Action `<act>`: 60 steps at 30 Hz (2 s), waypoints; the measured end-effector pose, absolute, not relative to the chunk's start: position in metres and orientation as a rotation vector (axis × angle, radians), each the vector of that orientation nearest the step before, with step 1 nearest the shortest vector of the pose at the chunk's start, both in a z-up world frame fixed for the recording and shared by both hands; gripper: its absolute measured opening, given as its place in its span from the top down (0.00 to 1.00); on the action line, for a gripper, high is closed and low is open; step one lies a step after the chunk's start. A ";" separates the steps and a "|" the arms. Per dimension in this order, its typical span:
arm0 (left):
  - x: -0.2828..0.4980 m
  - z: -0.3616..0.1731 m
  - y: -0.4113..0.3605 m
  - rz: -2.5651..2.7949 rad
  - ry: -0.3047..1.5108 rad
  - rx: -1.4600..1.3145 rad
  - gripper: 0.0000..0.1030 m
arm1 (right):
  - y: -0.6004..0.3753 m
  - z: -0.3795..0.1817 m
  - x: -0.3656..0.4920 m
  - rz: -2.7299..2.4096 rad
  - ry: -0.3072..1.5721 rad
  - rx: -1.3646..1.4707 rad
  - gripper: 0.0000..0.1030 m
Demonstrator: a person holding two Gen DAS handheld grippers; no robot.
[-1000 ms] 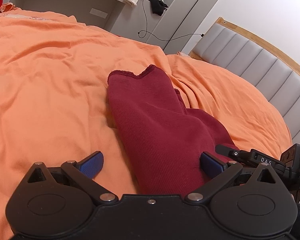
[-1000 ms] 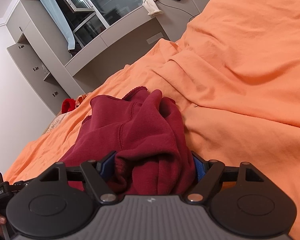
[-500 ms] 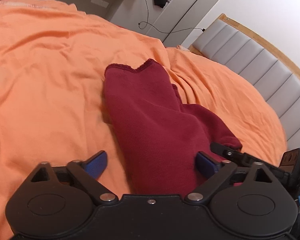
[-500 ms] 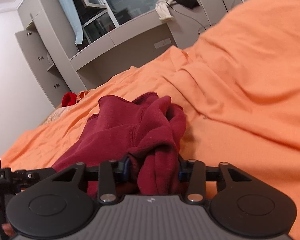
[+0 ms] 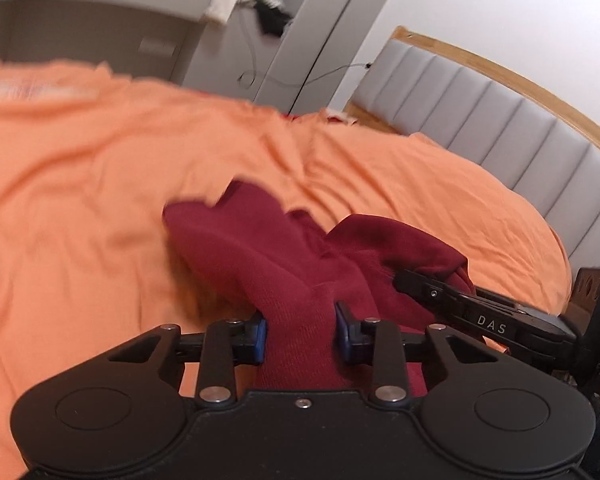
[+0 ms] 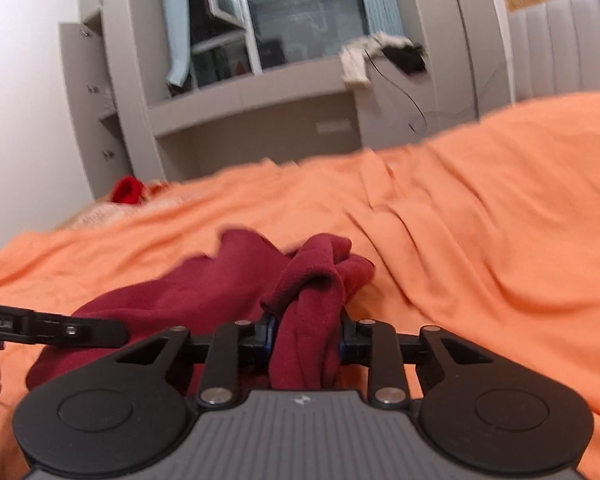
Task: Fold small clothes
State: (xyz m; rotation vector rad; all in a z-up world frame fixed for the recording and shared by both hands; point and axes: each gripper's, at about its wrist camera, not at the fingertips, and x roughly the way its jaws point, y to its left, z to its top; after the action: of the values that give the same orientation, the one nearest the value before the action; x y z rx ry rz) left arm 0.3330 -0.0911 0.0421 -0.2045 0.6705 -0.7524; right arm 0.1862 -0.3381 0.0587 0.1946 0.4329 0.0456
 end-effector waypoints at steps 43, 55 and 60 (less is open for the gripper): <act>0.368 0.022 -0.018 -0.366 0.523 -0.004 0.44 | -0.243 0.030 0.310 0.137 0.458 0.063 0.45; 0.371 0.017 -0.010 -0.274 0.566 -0.086 0.13 | -0.249 0.026 0.308 0.100 0.474 0.084 0.06; 0.370 0.016 -0.008 -0.247 0.566 -0.101 0.04 | -0.255 0.025 0.306 0.095 0.473 0.112 0.00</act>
State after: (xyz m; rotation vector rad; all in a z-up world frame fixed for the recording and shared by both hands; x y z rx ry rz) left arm 0.3698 -0.0079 0.0159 -0.1013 0.5664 -0.2472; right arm 0.3064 -0.2546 0.0251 0.1120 0.4726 0.0951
